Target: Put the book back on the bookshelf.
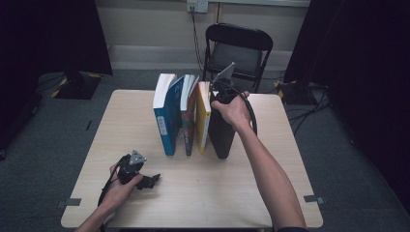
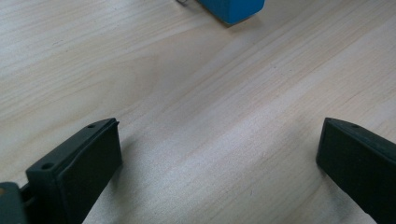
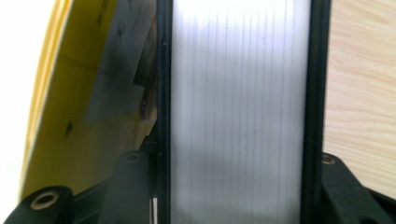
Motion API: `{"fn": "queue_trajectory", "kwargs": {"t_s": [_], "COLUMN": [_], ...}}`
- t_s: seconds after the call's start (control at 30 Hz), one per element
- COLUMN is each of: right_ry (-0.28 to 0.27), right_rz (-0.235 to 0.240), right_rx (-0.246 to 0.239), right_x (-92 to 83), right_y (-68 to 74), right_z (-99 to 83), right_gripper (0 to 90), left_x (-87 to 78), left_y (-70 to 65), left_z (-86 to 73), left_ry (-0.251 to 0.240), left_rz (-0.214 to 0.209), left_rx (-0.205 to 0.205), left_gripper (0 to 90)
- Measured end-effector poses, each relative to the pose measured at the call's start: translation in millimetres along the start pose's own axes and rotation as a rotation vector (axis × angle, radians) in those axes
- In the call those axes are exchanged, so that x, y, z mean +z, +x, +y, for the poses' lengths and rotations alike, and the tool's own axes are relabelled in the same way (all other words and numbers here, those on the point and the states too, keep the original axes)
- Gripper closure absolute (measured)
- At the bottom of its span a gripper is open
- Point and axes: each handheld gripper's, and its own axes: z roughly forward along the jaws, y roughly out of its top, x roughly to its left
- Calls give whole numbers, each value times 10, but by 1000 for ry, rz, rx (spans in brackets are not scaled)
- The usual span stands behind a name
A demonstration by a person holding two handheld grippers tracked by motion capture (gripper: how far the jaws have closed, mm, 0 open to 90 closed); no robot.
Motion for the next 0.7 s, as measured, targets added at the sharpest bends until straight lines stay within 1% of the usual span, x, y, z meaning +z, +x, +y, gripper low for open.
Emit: {"fn": "queue_trajectory", "kwargs": {"t_s": [0.03, 0.1, 0.23, 0.27, 0.43, 0.57, 0.63, 0.7], "right_ry": [4, -9, -11, -9, -13, -10, -21, -19], "right_rz": [1, 3, -1, -2, -14, -17, -23, -20], "right_rx": [2, 16, 21, 29, 28, 36, 44, 49], "right_x": [-4, -10, 15, 20, 51, 57, 66, 74], "right_y": [-6, -22, -32, -33, -12, -17, -22, -25], "right_z": [27, 59, 137, 159, 244, 322, 354, 380], "right_gripper": [536, 536, 536, 536, 536, 536, 536, 536], "left_x": [0, 0, 0, 0, 0, 0, 0, 0], "left_y": [0, 0, 0, 0, 0, 0, 0, 0], "left_z": [0, 0, 0, 0, 0, 0, 0, 0], "left_ry": [0, 0, 0, 0, 0, 0, 0, 0], "left_rz": [0, 0, 0, 0, 0, 0, 0, 0], "left_rx": [0, 0, 0, 0, 0, 0, 0, 0], "left_gripper": [0, 0, 0, 0, 0, 0, 0, 0]}}
